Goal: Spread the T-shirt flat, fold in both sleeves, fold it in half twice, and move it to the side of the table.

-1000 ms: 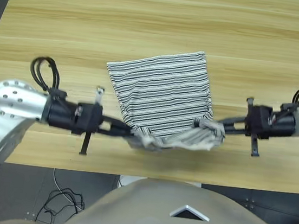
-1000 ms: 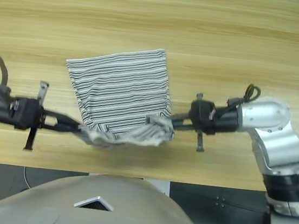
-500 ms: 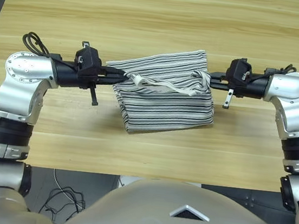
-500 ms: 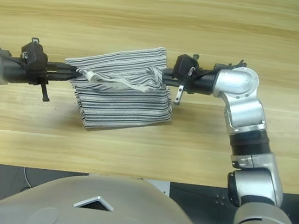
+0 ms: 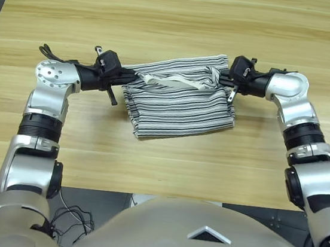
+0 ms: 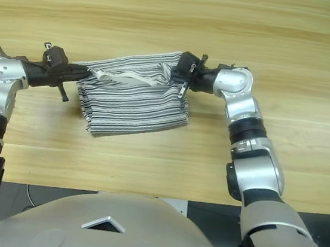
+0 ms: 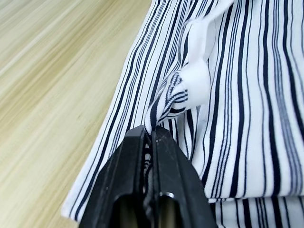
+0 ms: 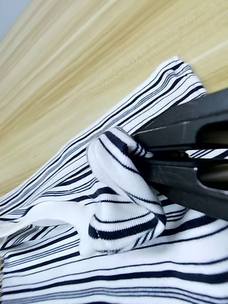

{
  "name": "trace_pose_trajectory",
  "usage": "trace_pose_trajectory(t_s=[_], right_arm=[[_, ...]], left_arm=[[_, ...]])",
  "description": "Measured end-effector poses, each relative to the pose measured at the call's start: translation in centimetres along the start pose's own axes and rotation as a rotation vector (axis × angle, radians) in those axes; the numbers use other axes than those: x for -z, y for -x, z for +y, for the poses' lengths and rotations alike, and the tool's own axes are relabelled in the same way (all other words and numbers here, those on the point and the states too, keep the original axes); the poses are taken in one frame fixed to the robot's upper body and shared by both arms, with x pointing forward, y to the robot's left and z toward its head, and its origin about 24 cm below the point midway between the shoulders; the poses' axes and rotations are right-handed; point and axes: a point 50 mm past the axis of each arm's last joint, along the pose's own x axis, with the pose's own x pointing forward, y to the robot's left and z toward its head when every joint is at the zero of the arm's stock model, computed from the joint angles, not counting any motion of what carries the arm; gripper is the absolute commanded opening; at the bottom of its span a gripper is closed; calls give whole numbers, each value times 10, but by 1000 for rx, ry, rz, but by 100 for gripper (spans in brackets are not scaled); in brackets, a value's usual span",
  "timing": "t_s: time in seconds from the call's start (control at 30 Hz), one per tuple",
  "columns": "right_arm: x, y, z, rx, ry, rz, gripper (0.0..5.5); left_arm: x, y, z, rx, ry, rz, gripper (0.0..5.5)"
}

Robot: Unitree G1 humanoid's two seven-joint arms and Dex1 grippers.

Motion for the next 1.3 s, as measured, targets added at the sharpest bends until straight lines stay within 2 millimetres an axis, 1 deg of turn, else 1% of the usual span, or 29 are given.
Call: trace_pose_trajectory(t_s=[0.13, 0.2, 0.3, 0.33, 0.47, 0.53, 0.6, 0.63, 0.67, 0.7, 0.77, 0.8, 0.87, 0.9, 0.93, 0.97, 1.03, 1.07, 1.13, 1.17, 1.3], right_arm=[[-1, -12, -4, 65, -10, 13, 122], [2, -15, -8, 127, -26, 36, 122], [6, -15, -17, 233, -75, 77, 122], [6, -15, -19, 256, -92, 79, 122], [3, -19, -27, 347, -178, 75, 122], [5, -19, -29, 398, -209, 96, 122], [7, -19, -29, 406, -213, 108, 122], [7, -19, -29, 408, -216, 104, 122], [6, -19, -29, 408, -216, 94, 122], [1, -19, -30, 403, -206, 64, 122], [-12, -19, -33, 386, -167, -27, 122], [-17, -19, -34, 379, -148, -57, 122], [-23, -17, -32, 351, -109, -108, 122], [-24, -15, -28, 329, -85, -138, 122], [-23, -12, -23, 305, -64, -158, 122], [-19, -6, -17, 272, -20, -149, 122], [-6, 1, -9, 231, 30, -80, 122], [-2, 3, -6, 216, 42, -53, 122], [1, 1, 0, 185, 49, -42, 122], [2, 1, 2, 175, 52, -38, 122], [5, -2, 8, 128, 110, 8, 122]], left_arm=[[10, -3, -1, -17, 20, 25, 125], [13, -5, 2, -69, 17, 44, 125], [14, -2, 16, -190, 24, 55, 125], [13, -2, 19, -202, 13, 65, 125], [19, -4, 18, -217, -18, 103, 125], [20, -4, 22, -272, -23, 120, 125], [16, -3, 26, -299, -41, 109, 125], [12, -2, 29, -313, -58, 76, 125], [5, 0, 30, -326, -74, 28, 125], [-7, 2, 30, -326, -99, -50, 125], [-35, 5, 18, -289, -165, -228, 125], [-45, 6, 10, -268, -192, -281, 125], [-56, 9, -10, -216, -225, -347, 125], [-59, 12, -26, -170, -236, -360, 125], [-59, 16, -41, -114, -253, -340, 125], [-54, 22, -60, -29, -265, -291, 125], [-38, 23, -78, 48, -258, -185, 125], [-32, 21, -82, 68, -268, -131, 125], [-10, 16, -90, 132, -331, 40, 125], [-3, 14, -93, 151, -347, 86, 125], [-4, 9, -93, 193, -480, 132, 125]])
